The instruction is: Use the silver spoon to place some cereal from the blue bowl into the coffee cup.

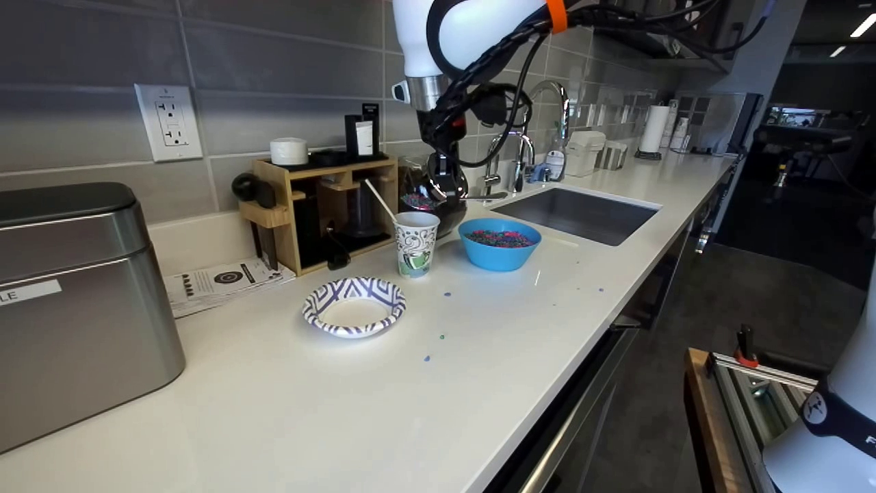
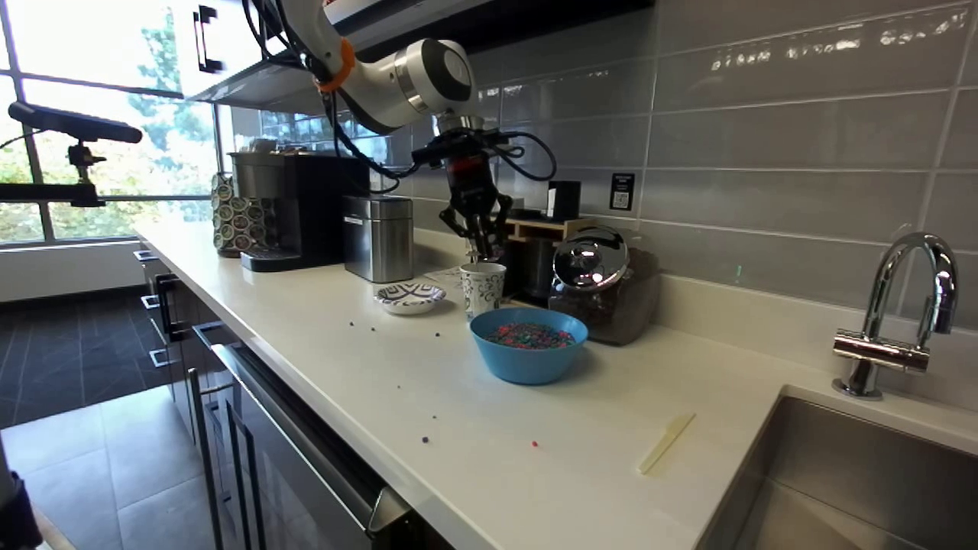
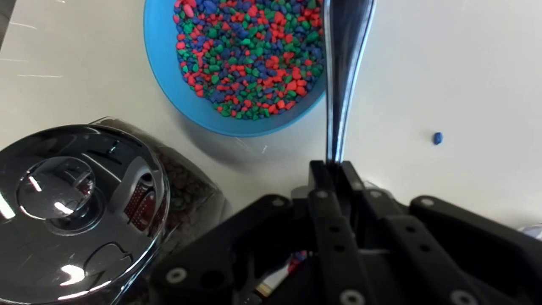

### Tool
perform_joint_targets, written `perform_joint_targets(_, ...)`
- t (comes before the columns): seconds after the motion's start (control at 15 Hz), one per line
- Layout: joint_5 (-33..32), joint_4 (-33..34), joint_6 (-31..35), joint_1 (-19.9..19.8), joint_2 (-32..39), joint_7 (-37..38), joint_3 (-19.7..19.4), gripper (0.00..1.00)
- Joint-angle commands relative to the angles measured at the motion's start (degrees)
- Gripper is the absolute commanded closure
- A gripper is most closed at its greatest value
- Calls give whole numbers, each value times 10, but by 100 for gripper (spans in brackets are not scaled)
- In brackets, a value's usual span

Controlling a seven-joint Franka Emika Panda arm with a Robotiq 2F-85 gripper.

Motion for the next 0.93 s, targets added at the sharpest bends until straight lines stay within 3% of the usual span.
perform_joint_targets(0.0, -34, -17, 6, 9, -10, 31, 3, 99)
perform_joint_targets(0.87, -120, -49, 21, 26, -23, 105, 7, 99)
